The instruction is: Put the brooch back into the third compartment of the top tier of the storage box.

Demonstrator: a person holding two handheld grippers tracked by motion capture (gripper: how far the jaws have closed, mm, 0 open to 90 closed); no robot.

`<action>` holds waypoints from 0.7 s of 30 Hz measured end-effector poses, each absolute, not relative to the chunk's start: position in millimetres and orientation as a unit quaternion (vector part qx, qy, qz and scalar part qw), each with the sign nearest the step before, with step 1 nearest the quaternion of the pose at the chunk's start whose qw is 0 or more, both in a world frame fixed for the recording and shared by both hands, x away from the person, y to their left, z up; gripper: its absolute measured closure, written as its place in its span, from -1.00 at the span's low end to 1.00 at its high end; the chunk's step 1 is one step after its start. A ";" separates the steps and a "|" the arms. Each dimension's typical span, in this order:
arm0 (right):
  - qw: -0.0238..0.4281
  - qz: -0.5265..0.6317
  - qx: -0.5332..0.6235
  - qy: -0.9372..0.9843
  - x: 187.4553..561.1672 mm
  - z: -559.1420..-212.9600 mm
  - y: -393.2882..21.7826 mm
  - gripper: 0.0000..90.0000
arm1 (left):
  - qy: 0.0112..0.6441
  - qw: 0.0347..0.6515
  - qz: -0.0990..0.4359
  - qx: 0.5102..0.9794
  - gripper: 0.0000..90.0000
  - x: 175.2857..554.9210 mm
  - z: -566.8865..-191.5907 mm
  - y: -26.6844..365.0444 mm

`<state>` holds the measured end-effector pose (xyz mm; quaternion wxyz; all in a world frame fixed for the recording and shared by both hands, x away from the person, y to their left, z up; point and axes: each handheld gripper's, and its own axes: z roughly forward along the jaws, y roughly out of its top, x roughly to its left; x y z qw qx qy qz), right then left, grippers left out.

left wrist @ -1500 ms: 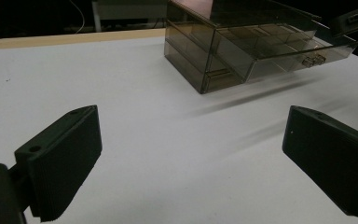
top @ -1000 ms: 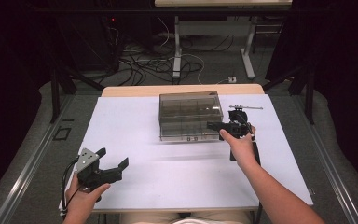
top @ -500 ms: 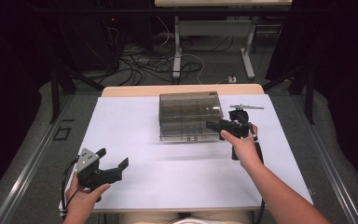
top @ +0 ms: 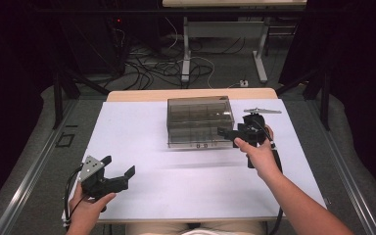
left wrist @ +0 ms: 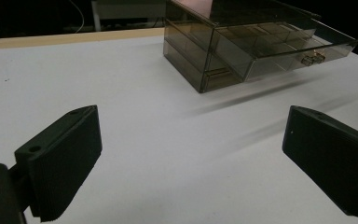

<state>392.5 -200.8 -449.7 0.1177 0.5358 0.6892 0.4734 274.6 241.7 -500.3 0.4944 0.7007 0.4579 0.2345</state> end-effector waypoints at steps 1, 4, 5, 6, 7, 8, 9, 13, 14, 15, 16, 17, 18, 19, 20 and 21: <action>0.119 0.470 0.535 0.692 392.0 -449.2 -201.3 -1.00 | 0.458 0.495 0.235 0.701 -0.90 274.6 -500.3 241.7; 0.119 0.472 0.533 0.692 388.6 -448.0 -203.1 -1.00 | 0.458 0.494 0.234 0.701 -0.90 274.6 -500.3 241.7; 0.125 0.473 0.535 0.689 387.1 -447.8 -202.9 -1.00 | 0.458 0.494 0.234 0.701 -0.90 274.7 -500.4 241.6; 0.129 0.469 0.534 0.692 385.8 -447.9 -203.6 -1.00 | 0.458 0.495 0.233 0.701 -0.90 274.7 -500.5 241.5; 0.126 0.470 0.535 0.690 383.8 -447.4 -203.7 -1.00 | 0.457 0.495 0.234 0.701 -0.90 274.7 -500.5 241.4; 0.128 0.471 0.529 0.694 381.9 -447.3 -204.9 -1.00 | 0.457 0.495 0.233 0.701 -0.90 274.7 -500.5 241.4; 0.129 0.474 0.526 0.694 379.8 -447.1 -205.3 -1.00 | 0.457 0.496 0.233 0.701 -0.90 274.6 -500.5 241.3; 0.143 0.474 0.512 0.702 371.2 -444.3 -208.2 -1.00 | 0.457 0.495 0.232 0.702 -0.90 274.6 -500.7 240.8; 0.146 0.476 0.509 0.702 369.1 -444.1 -208.4 -1.00 | 0.457 0.495 0.232 0.702 -0.90 274.5 -500.6 240.7; 0.147 0.476 0.505 0.705 366.5 -443.5 -209.1 -1.00 | 0.456 0.495 0.232 0.702 -0.90 274.4 -500.6 240.6; 0.150 0.477 0.501 0.707 364.0 -443.5 -209.5 -1.00 | 0.456 0.494 0.233 0.703 -0.90 274.3 -500.5 240.8; 0.155 0.475 0.496 0.710 361.7 -443.9 -210.5 -1.00 | 0.456 0.495 0.232 0.702 -0.90 274.2 -500.6 240.6; 0.157 0.476 0.495 0.710 359.5 -444.4 -211.4 -1.00 | 0.456 0.496 0.232 0.702 -0.90 274.1 -500.5 240.8; 0.159 0.475 0.492 0.713 357.5 -445.1 -212.8 -1.00 | 0.456 0.496 0.232 0.701 -0.90 274.1 -500.4 240.9; 0.163 0.476 0.492 0.710 355.4 -445.8 -213.6 -1.00 | 0.457 0.496 0.232 0.701 -0.90 274.0 -500.4 241.0; 0.159 0.476 0.492 0.711 353.1 -445.9 -215.2 -1.00 | 0.457 0.496 0.232 0.701 -0.90 274.0 -500.4 241.0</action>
